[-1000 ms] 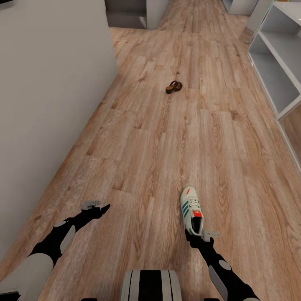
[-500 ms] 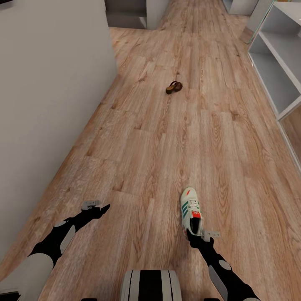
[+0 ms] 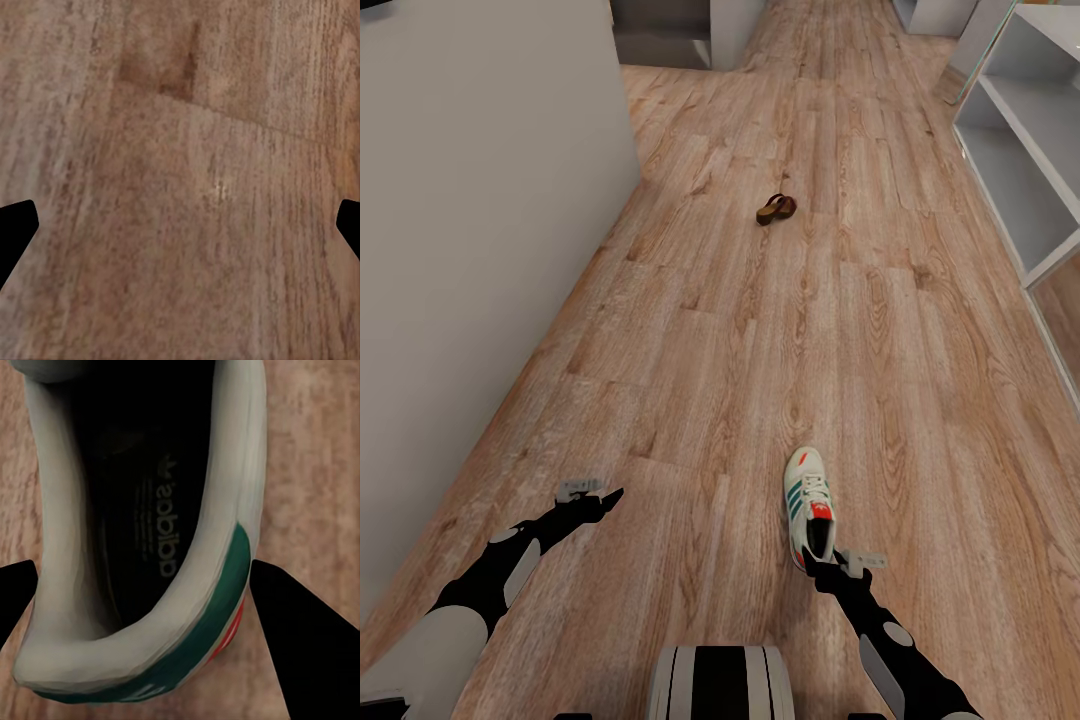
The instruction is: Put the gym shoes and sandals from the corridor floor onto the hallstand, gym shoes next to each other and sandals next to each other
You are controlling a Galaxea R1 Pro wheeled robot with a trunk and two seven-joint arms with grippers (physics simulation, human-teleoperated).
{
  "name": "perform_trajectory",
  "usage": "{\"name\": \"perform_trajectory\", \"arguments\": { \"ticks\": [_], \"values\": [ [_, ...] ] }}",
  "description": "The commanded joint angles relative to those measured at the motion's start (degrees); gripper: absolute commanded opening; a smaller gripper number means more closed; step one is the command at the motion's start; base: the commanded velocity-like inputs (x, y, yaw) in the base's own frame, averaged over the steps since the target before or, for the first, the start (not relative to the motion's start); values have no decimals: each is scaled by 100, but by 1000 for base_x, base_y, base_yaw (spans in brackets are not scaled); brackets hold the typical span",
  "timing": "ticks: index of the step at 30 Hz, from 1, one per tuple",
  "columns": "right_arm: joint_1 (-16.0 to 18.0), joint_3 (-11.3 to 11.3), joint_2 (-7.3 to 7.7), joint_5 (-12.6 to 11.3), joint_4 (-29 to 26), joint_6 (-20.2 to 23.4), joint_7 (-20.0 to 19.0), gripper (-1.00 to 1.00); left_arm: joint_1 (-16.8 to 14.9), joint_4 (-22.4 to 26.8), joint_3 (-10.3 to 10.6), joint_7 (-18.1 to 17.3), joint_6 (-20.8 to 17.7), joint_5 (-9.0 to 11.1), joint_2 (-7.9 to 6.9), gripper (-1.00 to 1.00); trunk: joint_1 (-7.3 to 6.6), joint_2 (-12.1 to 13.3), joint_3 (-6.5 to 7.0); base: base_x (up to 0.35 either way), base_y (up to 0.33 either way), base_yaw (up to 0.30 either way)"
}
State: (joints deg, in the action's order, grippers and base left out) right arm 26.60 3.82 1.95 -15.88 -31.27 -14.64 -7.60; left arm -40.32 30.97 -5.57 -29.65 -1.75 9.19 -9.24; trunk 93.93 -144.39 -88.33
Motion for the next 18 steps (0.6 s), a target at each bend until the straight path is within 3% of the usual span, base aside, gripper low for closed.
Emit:
{"name": "perform_trajectory", "arguments": {
  "ticks": [1,13,18],
  "values": [
    [3,31,7,-76,7,-22,-13,-100,-2,-4,-14,-32,-19,35,1,100,-1,-1,-3,0,0,0],
    [3,32,7,-74,8,-21,-13,-100,-2,-4,-14,-32,-19,34,1,100,-1,-1,-3,0,0,0],
    [3,31,7,-76,7,-23,-13,-100,-2,-4,-14,-32,-22,33,1,100,-14,6,108,0,0,0]
  ]
}}
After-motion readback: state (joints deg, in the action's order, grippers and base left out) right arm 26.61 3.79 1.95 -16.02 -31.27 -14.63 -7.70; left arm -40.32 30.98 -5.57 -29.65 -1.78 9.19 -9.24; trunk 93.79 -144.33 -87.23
